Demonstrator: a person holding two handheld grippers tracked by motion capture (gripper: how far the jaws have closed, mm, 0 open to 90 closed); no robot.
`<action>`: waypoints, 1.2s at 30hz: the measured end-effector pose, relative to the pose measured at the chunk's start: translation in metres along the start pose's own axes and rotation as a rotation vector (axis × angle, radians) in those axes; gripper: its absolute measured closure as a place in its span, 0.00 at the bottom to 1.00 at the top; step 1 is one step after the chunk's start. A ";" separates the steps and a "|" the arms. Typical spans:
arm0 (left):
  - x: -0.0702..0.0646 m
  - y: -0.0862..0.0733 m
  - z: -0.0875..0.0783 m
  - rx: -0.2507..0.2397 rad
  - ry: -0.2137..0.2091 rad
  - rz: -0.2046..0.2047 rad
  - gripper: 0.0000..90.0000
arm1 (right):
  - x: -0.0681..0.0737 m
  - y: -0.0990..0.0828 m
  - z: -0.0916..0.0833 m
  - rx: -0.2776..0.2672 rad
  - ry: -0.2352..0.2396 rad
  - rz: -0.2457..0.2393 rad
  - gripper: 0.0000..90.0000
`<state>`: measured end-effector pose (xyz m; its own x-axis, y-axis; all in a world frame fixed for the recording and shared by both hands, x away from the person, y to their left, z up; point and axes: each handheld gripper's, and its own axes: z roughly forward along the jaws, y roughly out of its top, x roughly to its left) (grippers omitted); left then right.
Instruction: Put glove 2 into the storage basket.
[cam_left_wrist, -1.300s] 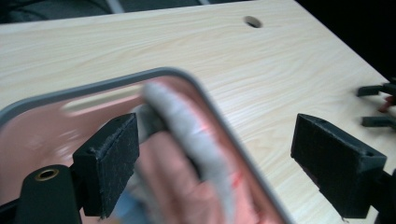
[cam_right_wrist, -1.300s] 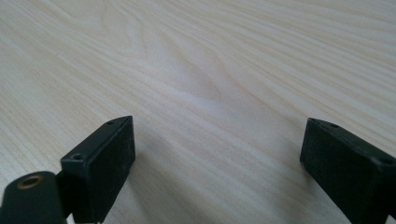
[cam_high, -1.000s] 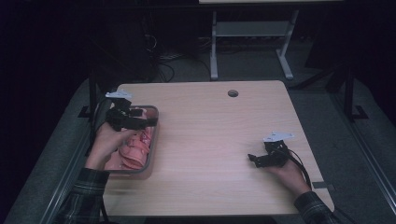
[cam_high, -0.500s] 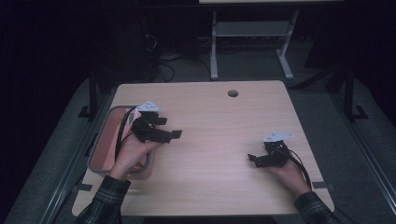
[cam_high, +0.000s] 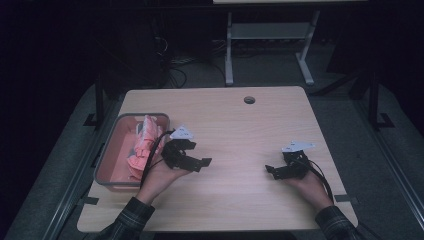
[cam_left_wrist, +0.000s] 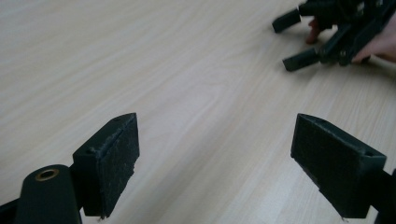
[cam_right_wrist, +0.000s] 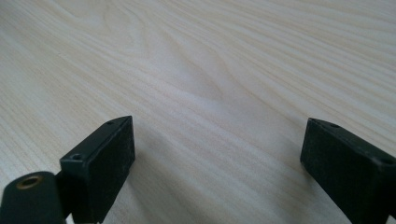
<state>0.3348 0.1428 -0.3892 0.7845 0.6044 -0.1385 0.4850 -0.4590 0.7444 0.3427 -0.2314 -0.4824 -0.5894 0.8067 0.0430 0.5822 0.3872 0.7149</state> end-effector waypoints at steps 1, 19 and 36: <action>-0.004 -0.002 0.004 0.000 -0.007 -0.005 0.16 | 0.000 0.000 0.000 0.000 0.000 0.000 0.10; -0.029 -0.034 0.060 0.088 0.030 0.139 0.16 | 0.000 0.000 0.000 -0.004 0.001 -0.010 0.11; -0.030 -0.055 0.080 0.057 0.013 0.170 0.14 | -0.001 0.000 0.000 -0.002 0.001 -0.015 0.11</action>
<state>0.3154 0.0978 -0.4783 0.8522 0.5232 -0.0047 0.3669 -0.5912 0.7182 0.3431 -0.2319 -0.4826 -0.5988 0.8002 0.0328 0.5717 0.3985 0.7172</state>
